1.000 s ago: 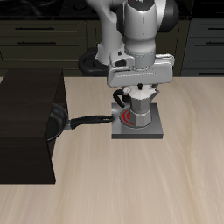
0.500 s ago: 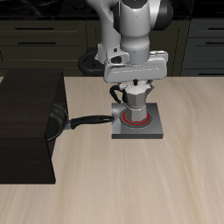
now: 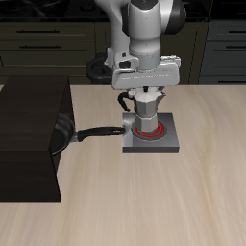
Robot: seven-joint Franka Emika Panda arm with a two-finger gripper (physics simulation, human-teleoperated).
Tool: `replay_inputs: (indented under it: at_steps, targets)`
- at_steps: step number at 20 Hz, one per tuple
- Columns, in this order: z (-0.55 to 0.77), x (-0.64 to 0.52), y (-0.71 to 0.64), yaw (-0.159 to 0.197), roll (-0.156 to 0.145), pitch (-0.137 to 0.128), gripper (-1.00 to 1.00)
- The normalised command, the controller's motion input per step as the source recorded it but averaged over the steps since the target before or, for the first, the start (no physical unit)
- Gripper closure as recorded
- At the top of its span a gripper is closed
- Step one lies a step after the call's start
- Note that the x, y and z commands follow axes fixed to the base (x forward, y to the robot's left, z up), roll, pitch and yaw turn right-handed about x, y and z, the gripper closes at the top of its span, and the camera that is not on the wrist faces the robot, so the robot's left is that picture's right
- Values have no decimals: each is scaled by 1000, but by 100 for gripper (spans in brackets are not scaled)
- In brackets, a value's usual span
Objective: Place the moka pot on the stove
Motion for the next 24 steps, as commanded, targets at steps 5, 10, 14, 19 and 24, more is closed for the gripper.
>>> replay_inputs:
  at_steps: [5,10,14,19,24]
  targets:
    - [-53,-79,1,-3,-1,8,100]
    - [10,-193,-51,2,0,-13,100]
    - [-60,-226,30,11,24,-5,100]
    - [-70,-171,28,-5,21,10,100]
    - [-28,-99,22,9,10,6,100]
